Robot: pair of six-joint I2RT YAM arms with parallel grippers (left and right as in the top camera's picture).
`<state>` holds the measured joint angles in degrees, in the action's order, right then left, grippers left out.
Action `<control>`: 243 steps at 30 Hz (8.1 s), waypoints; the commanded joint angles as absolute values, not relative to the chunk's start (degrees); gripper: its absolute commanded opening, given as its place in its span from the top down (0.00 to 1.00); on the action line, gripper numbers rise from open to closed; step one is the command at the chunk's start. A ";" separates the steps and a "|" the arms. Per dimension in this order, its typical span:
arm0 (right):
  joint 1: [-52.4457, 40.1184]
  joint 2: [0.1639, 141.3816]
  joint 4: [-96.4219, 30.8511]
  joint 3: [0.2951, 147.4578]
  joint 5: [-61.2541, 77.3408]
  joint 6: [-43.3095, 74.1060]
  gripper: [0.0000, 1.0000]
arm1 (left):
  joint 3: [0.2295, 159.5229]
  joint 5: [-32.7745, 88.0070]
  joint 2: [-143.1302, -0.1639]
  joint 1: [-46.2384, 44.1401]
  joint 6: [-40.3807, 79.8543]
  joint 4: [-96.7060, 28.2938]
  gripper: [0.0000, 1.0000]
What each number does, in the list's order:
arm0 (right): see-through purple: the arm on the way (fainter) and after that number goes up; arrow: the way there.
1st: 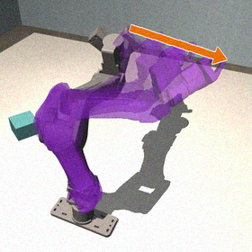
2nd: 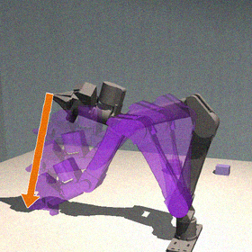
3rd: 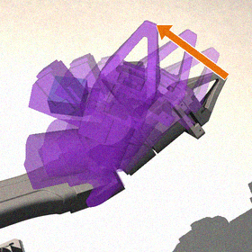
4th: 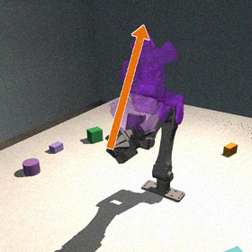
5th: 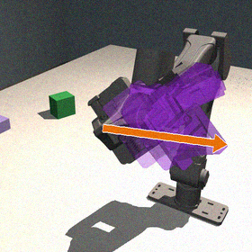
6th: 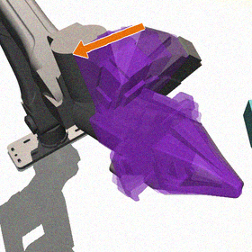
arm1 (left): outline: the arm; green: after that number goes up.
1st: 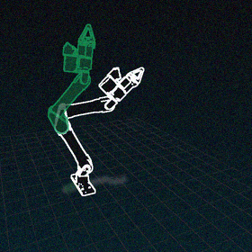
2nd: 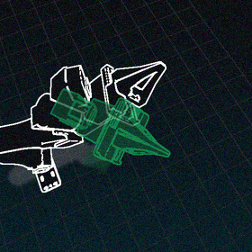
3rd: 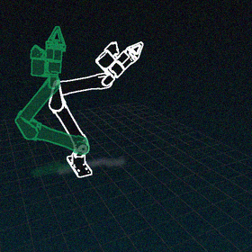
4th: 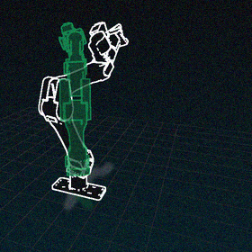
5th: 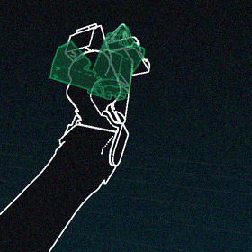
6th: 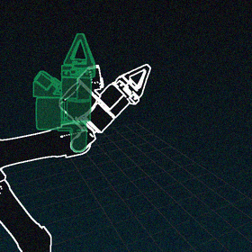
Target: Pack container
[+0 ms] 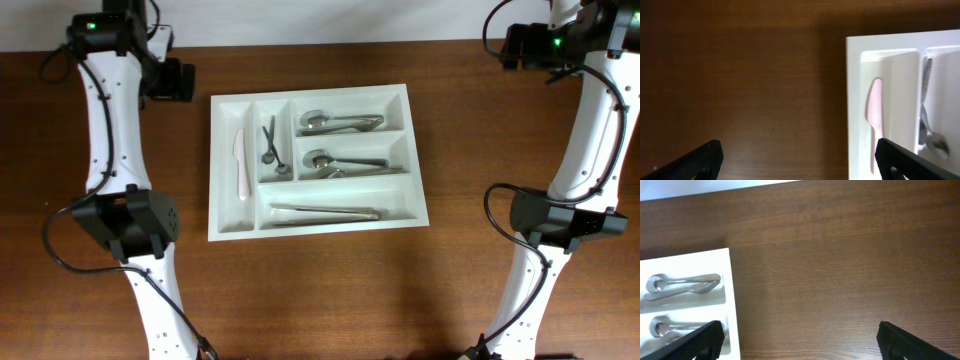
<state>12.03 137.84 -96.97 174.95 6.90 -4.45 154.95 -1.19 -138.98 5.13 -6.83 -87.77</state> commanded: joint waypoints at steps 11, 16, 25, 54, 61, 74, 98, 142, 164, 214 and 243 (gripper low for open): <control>12.40 137.29 -97.19 175.02 6.81 -3.99 0.02 | 155.94 -1.76 -139.17 6.11 -5.61 -88.31 0.01; 12.40 137.29 -97.19 175.02 6.81 -3.99 0.01 | 155.94 -1.76 -139.17 6.13 -5.61 -88.31 0.01; 12.29 137.05 -97.19 174.89 6.81 -3.99 0.01 | 155.94 -1.76 -139.17 6.11 -5.61 -88.31 0.01; -3.73 69.97 -96.27 151.17 5.91 -5.45 0.01 | 155.94 -1.76 -139.17 6.13 -5.61 -88.31 0.01; -3.75 51.11 -82.08 126.26 1.69 -7.09 0.01 | 155.94 -1.76 -139.17 6.13 -5.61 -88.31 0.01; -3.75 26.26 -38.72 81.78 1.26 -7.01 0.01 | 155.94 -1.76 -139.17 6.13 -5.61 -88.29 0.01; -3.73 0.23 -6.83 16.84 2.96 -6.55 0.02 | 155.94 -1.76 -139.17 6.13 -5.61 -88.31 0.01; -3.68 0.21 0.84 0.32 -0.71 -0.99 0.01 | 155.94 -1.76 -139.17 6.13 -5.61 -88.29 0.01; -3.68 0.25 0.82 0.32 -0.71 -0.99 0.01 | 155.96 -1.76 -127.37 3.33 -5.61 -88.29 0.01; -3.68 0.25 0.82 0.32 -0.71 -0.97 0.01 | 35.31 1.87 -7.99 0.69 -7.07 -38.48 0.01; -3.68 0.25 0.82 0.32 -0.71 -0.99 0.01 | 6.57 4.67 -0.30 2.52 -5.10 -21.39 0.01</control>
<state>-3.27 0.84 0.51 0.58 -0.21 -1.50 7.57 4.71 -0.93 2.09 -5.04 -22.70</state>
